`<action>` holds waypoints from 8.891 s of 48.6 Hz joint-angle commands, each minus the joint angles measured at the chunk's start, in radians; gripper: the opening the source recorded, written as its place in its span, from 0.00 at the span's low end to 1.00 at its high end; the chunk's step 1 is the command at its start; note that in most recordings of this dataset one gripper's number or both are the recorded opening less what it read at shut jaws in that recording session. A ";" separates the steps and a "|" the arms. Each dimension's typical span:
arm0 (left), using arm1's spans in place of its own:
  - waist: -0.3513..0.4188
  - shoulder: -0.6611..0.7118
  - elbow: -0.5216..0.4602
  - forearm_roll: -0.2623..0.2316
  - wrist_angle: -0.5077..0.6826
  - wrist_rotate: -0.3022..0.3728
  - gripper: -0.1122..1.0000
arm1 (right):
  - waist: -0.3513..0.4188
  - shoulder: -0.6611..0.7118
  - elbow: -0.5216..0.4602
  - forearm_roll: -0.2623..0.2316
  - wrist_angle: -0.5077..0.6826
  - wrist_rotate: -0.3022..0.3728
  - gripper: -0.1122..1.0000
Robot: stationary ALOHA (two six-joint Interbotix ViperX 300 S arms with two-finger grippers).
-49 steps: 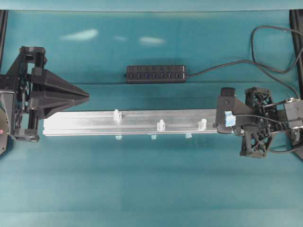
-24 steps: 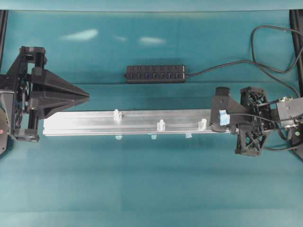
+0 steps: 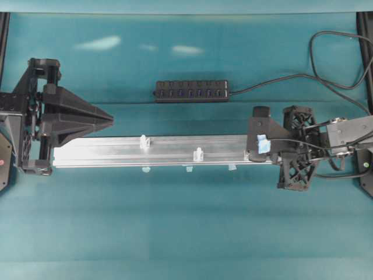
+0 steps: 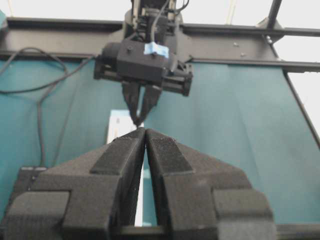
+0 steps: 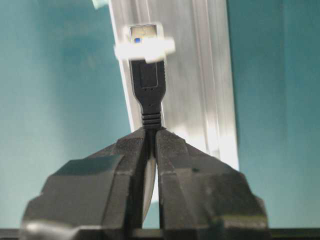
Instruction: Pass the USB cable through three rings with both arms.
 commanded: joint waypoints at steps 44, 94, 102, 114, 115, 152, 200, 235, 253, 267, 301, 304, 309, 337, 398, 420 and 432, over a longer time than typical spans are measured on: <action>0.021 0.534 -0.242 0.002 -0.009 0.008 0.82 | -0.006 -0.018 0.009 -0.003 -0.146 -0.003 0.03; 0.029 1.034 -0.583 0.002 -0.017 0.014 0.82 | -0.006 -0.037 0.035 -0.002 -0.255 0.000 0.03; 0.017 1.086 -0.644 0.002 -0.017 0.014 0.82 | -0.006 -0.038 0.035 -0.003 -0.258 0.000 0.03; 0.005 1.111 -0.666 0.002 -0.011 0.011 0.82 | -0.006 -0.038 0.035 -0.002 -0.258 0.002 0.03; 0.006 1.111 -0.664 0.002 -0.009 0.009 0.82 | -0.006 -0.038 0.035 -0.002 -0.258 0.002 0.03; 0.012 1.106 -0.653 0.002 -0.009 0.003 0.65 | -0.006 -0.038 0.040 -0.002 -0.258 0.002 0.03; 0.014 1.078 -0.618 0.002 0.025 0.008 0.30 | -0.006 -0.034 0.043 0.021 -0.236 0.000 0.16; 0.011 0.873 -0.541 0.002 0.083 0.028 0.30 | -0.008 -0.133 -0.077 -0.002 -0.156 0.000 0.81; 0.012 0.845 -0.540 0.002 0.092 0.046 0.30 | -0.009 -0.094 -0.107 -0.002 -0.262 0.000 0.80; 0.012 0.845 -0.537 0.002 0.098 0.046 0.30 | -0.015 -0.066 -0.107 -0.002 -0.298 0.000 0.69; 0.014 0.848 -0.528 0.002 0.104 0.046 0.30 | -0.018 -0.071 -0.103 -0.002 -0.327 -0.002 0.05; 0.015 0.848 -0.529 0.002 0.103 0.046 0.30 | -0.018 -0.071 -0.103 -0.002 -0.327 -0.002 0.05; 0.018 0.848 -0.528 0.003 0.103 0.044 0.30 | -0.018 -0.071 -0.101 -0.002 -0.325 -0.002 0.05; 0.032 0.842 -0.514 0.002 0.103 0.029 0.51 | -0.017 -0.023 -0.107 -0.002 -0.293 -0.006 0.05; 0.029 0.339 -0.227 0.003 0.327 -0.014 0.95 | -0.011 0.235 -0.259 -0.014 -0.100 -0.014 0.05; 0.034 0.327 -0.210 0.003 0.330 -0.014 0.95 | 0.003 0.236 -0.279 -0.012 -0.121 -0.011 0.05; 0.034 0.318 -0.196 0.002 0.331 -0.015 0.95 | 0.002 0.236 -0.281 -0.012 -0.186 -0.008 0.05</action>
